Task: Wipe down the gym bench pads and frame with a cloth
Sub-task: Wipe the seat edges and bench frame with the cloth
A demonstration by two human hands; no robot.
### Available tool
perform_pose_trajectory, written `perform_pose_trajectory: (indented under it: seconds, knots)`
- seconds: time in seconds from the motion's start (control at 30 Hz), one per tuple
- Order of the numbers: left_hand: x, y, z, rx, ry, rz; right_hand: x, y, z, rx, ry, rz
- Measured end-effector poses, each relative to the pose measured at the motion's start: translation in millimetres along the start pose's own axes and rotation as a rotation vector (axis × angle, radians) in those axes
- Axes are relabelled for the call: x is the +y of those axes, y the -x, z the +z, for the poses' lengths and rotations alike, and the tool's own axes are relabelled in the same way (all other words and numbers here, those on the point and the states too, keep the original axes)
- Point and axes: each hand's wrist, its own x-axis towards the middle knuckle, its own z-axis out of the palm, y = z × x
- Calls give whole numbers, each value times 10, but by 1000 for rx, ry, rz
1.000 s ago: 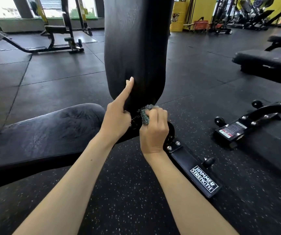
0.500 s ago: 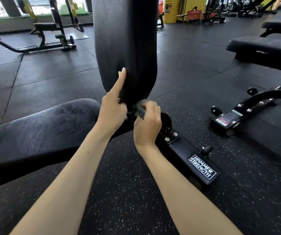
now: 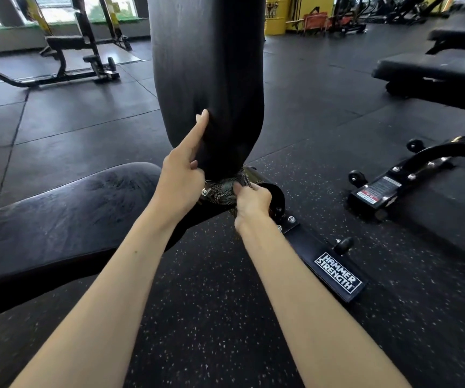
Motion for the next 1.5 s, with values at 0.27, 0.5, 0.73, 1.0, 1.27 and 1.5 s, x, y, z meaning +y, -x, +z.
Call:
perform_pose_trajectory:
  seconds: [0.27, 0.5, 0.73, 1.0, 1.27, 1.5]
  knots:
    - [23, 11, 33, 4, 22, -13, -116, 96, -142, -257, -313, 238]
    - [8, -11, 30, 6, 63, -27, -69, -79, -153, -147, -54, 190]
    - [-116, 71, -30, 97, 41, -122, 25, -160, 262, -306, -317, 388]
    - [-274, 73, -181, 251, 60, -344, 144, -255, 590, -314, -467, 333]
    - [-245, 143, -114, 324, -11, -325, 189, -253, 632, -367, -625, 333]
    - [-39, 159, -56, 284, -39, -293, 66, -24, 301, -294, -540, 396]
